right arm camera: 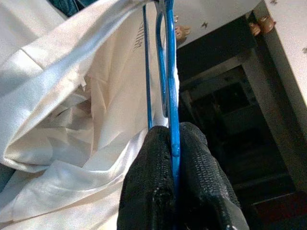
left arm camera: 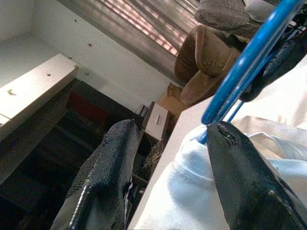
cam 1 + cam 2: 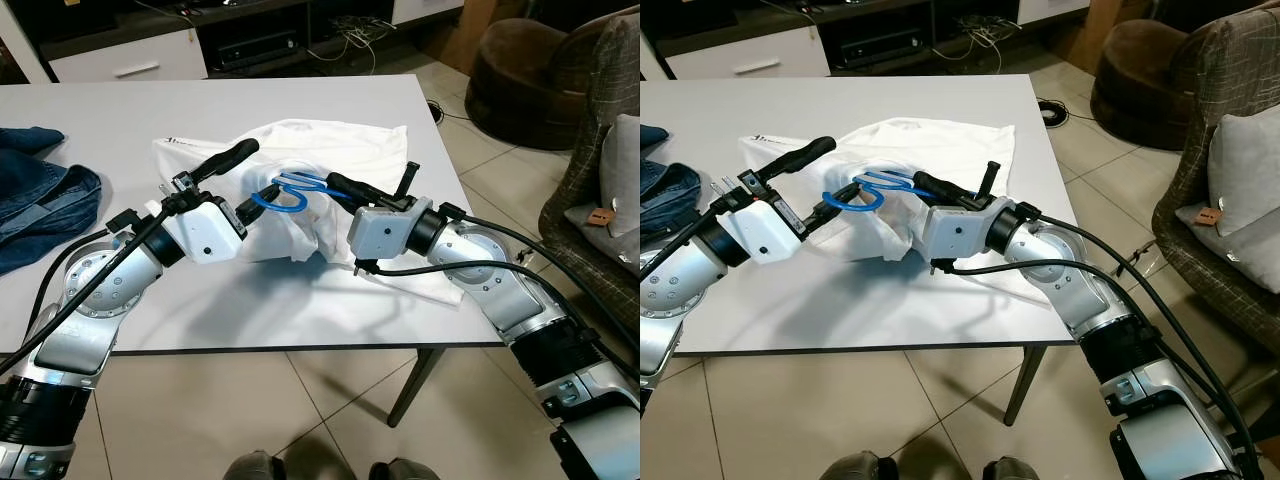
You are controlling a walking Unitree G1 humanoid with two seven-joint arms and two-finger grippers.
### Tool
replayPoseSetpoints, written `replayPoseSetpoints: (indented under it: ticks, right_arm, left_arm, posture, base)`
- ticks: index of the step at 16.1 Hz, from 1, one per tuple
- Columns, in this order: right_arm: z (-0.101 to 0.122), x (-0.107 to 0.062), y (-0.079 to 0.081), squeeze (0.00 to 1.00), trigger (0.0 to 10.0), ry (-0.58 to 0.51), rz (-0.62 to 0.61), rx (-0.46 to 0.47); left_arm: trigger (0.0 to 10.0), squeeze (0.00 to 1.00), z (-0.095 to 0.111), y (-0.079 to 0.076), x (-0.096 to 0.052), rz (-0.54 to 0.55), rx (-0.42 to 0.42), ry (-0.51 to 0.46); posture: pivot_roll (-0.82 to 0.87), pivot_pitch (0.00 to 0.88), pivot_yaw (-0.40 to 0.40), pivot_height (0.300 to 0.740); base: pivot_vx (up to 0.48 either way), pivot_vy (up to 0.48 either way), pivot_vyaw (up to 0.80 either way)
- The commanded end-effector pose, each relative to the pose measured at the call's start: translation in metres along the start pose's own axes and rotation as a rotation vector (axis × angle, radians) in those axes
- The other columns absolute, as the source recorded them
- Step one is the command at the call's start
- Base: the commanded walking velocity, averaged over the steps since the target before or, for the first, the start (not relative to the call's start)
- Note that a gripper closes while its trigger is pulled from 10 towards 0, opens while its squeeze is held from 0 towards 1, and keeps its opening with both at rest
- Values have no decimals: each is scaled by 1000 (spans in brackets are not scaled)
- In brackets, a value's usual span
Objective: Hang hanger
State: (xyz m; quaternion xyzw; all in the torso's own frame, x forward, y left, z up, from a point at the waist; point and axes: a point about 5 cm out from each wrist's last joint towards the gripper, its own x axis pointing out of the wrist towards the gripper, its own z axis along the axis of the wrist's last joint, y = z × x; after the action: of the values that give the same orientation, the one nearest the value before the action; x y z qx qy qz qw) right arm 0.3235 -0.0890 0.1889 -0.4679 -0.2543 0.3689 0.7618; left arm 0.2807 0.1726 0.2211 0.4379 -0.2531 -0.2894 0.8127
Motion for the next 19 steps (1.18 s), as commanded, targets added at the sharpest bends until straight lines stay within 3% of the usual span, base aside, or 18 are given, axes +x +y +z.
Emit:
replayPoseSetpoints:
  ticks: [1, 8, 13, 19]
  right_arm:
    - [5, 3, -7, 0, 10000, -33, -15, -25]
    - [8, -3, -3, 0, 10000, -80, -7, -104]
    - [7, -6, 8, 0, 10000, -99, 53, -178]
    - [13, -3, 3, 0, 10000, -132, 20, -182]
  left_arm:
    - [10000, 0, -2, 0, -1, -24, 6, 15]
    - [10000, 0, -23, -8, -12, -62, -70, 116]
    - [10000, 0, -23, -8, -11, -24, -53, 94]
    - [10000, 0, -27, -20, -11, -91, -73, 114]
  posture:
    - [-32, 32, 38, 740]
    - [-32, 33, 37, 740]
    - [-35, 27, 37, 740]
    - [-34, 24, 39, 740]
  base:
    - [0, 0, 0]
    - [0, 0, 0]
    - [0, 0, 0]
    - [0, 0, 0]
